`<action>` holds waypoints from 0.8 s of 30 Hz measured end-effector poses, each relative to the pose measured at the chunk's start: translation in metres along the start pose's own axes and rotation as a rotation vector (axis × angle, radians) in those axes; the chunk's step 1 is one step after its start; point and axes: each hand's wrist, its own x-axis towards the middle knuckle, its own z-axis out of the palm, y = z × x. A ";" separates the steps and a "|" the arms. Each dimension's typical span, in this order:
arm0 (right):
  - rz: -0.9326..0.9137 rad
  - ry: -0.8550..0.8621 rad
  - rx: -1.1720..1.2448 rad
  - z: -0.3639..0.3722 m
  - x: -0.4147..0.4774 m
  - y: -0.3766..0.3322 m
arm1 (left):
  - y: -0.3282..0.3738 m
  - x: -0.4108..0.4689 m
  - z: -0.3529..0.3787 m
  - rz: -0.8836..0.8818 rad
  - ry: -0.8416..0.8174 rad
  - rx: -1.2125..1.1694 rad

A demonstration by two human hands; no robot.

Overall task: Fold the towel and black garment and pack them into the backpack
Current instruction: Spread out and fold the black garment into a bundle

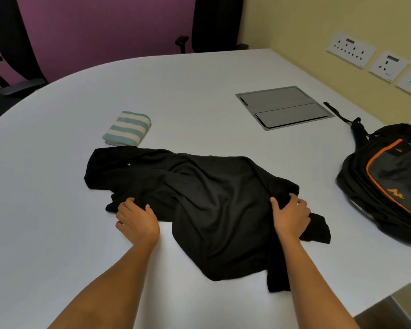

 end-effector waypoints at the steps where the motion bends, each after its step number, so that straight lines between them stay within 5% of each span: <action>1: 0.011 -0.013 -0.042 0.002 -0.008 0.002 | 0.001 -0.001 0.000 -0.024 -0.009 -0.005; 5: -0.049 -0.056 -0.159 0.009 -0.045 -0.002 | 0.005 -0.005 -0.001 -0.052 -0.037 -0.032; 8: -0.272 -0.004 -0.142 0.019 -0.074 -0.010 | 0.008 -0.008 -0.002 -0.096 -0.043 -0.084; 14: -0.926 -0.509 -0.031 0.019 -0.097 -0.002 | 0.009 -0.011 -0.004 -0.145 -0.073 -0.107; 24: -1.205 -0.752 -0.167 0.002 -0.094 0.013 | 0.012 -0.011 -0.005 -0.205 -0.155 -0.257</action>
